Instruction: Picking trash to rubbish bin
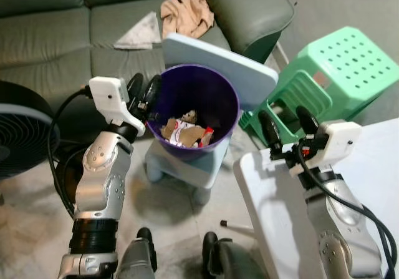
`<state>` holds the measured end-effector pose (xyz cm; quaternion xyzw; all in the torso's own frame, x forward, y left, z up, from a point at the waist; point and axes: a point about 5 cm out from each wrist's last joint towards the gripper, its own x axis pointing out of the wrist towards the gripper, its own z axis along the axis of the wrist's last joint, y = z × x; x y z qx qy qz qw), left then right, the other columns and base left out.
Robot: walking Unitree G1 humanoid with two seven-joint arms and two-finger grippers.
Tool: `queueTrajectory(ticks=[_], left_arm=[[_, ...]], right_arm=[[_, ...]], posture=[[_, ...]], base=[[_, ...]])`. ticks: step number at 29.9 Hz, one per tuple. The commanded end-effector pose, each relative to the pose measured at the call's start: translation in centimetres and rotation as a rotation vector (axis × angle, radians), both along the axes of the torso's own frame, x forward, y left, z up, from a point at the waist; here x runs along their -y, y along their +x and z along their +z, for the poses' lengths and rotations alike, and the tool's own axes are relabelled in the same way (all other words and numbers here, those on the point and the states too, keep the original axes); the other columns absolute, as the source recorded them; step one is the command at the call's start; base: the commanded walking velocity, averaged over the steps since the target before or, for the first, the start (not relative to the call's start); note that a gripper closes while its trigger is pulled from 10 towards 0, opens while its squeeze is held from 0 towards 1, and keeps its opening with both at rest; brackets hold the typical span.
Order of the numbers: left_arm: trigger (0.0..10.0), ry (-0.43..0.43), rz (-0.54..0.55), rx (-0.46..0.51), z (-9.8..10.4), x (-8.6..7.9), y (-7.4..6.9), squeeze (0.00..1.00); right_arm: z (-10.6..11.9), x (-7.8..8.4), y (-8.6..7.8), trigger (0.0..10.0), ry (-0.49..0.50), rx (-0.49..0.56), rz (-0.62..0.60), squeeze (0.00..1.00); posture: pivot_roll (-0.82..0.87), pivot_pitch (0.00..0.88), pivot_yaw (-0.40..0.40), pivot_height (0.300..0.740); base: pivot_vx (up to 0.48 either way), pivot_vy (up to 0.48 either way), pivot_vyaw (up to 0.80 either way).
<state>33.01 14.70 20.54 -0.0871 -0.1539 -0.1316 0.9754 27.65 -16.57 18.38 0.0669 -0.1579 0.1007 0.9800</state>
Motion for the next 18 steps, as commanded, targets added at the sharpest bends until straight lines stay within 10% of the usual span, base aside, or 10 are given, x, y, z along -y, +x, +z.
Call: queueTrajectory(ticks=[1,18], left_arm=[[10.0,0.015,0.047,-0.002,-0.1,-0.7,-0.4,0.00],[10.0,-0.017,0.117,0.001,0.2,-2.3,-0.4,0.00]], right_arm=[[-0.3,0.8,0.2,10.0,0.000,-0.003,-0.057,0.00],[-0.9,1.6,2.2,10.0,-0.038,0.011,-0.118,0.00]], posture=[[0.00,0.171,-0.061,0.740],[0.01,0.109,-0.067,0.740]], base=[[0.000,0.000,0.00],[0.000,0.000,0.00]])
